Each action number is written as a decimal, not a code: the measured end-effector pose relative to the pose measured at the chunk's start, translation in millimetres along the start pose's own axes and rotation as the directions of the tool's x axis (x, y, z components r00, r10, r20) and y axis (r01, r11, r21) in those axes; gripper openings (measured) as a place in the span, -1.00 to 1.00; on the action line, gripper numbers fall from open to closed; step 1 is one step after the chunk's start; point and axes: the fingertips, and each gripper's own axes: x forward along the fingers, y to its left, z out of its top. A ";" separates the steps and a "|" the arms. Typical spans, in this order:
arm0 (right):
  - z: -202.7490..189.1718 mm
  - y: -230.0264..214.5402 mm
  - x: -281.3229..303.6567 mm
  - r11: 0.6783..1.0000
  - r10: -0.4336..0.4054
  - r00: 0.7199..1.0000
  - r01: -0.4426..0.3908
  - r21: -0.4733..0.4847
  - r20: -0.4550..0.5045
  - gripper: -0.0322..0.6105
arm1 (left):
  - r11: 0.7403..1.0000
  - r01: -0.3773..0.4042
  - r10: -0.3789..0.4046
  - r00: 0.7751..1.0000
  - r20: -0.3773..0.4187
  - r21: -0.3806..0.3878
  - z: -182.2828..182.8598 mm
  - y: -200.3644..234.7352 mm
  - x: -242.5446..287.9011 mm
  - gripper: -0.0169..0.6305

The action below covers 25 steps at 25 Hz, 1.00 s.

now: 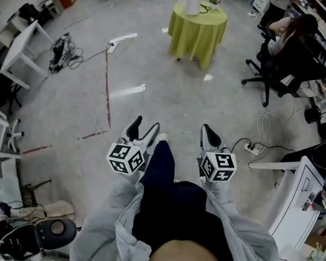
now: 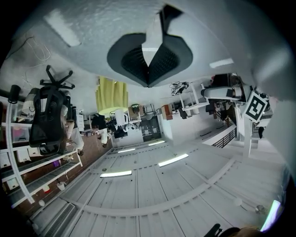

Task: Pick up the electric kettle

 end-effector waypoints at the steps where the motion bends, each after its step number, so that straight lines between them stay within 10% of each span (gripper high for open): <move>1: 5.0 -4.1 11.5 1.000 -0.003 1.000 0.003 -0.004 -0.003 -0.89 | 1.000 0.003 -0.003 1.000 0.003 0.002 5.9 6.0 10.9 0.02; 25: 139.6 -49.2 266.9 0.995 -0.102 0.990 0.102 0.005 0.097 -0.89 | 0.987 0.121 -0.121 0.993 -0.009 0.108 143.9 176.4 217.0 0.00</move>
